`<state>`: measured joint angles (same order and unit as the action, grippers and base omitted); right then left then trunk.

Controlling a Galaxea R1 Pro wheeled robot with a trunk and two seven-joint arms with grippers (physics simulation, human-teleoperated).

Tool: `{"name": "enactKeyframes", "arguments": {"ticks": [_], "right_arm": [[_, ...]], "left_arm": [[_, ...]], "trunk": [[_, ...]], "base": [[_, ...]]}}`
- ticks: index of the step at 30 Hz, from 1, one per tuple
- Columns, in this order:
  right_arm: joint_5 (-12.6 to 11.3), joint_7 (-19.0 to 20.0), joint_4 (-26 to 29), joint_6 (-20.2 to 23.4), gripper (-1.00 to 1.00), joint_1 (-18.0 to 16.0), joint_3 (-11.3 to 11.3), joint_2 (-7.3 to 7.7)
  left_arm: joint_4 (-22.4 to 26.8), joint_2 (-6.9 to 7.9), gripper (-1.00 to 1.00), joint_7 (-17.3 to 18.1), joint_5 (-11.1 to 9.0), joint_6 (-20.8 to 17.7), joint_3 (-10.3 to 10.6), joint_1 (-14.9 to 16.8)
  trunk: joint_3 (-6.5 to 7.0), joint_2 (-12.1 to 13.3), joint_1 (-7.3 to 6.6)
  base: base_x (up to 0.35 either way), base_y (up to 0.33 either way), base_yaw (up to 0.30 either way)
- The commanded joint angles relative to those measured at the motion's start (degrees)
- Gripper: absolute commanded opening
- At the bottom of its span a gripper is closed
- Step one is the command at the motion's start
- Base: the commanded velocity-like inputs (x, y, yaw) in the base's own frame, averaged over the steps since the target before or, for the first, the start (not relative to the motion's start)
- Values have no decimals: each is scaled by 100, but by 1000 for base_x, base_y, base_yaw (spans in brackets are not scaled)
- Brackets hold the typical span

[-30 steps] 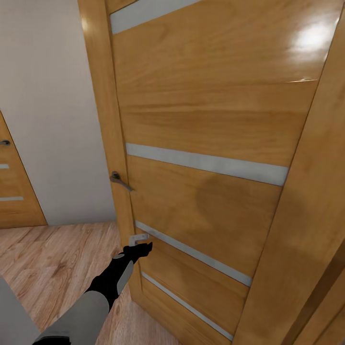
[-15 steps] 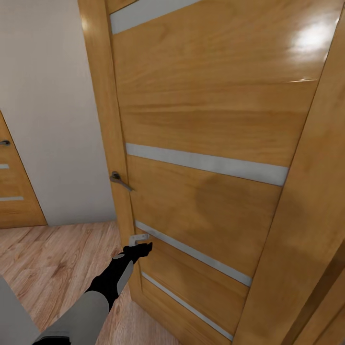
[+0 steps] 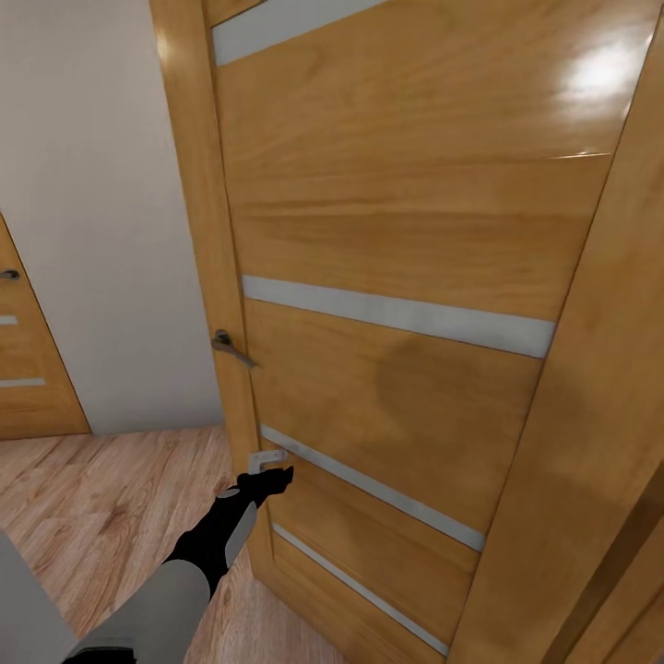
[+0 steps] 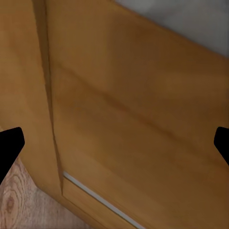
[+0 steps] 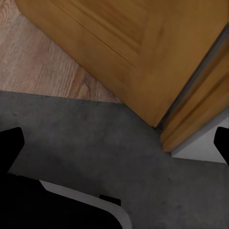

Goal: Move the two storage containers from the living room to the garage. In the garage, place one container on the floor and stack the other container on top of it (either order is fine).

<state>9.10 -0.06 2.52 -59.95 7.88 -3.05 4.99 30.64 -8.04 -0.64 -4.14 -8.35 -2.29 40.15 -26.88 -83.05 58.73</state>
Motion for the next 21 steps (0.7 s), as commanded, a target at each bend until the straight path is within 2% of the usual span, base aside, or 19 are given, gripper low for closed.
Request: {"name": "enactKeyframes", "arguments": {"ticks": [1,6,13,21], "right_arm": [[-16,-1,11,-5,100,3,-28,2],[-16,-2,11,-5,100,3,-25,2],[-16,-2,11,-5,100,3,-22,2],[-19,-2,11,-5,100,3,-21,2]], "left_arm": [[12,-5,100,-7,-44,-36,-17,-2],[12,-7,100,-7,-43,-35,-17,1],[12,-8,100,-7,-44,-35,-17,1],[12,-13,100,-7,-46,-35,-17,1]], "trunk": [[-5,-3,0],[-5,-3,0],[-5,-3,0],[-5,-3,0]], "base": [[0,0,0],[25,0,0],[223,0,0],[29,0,0]]}}
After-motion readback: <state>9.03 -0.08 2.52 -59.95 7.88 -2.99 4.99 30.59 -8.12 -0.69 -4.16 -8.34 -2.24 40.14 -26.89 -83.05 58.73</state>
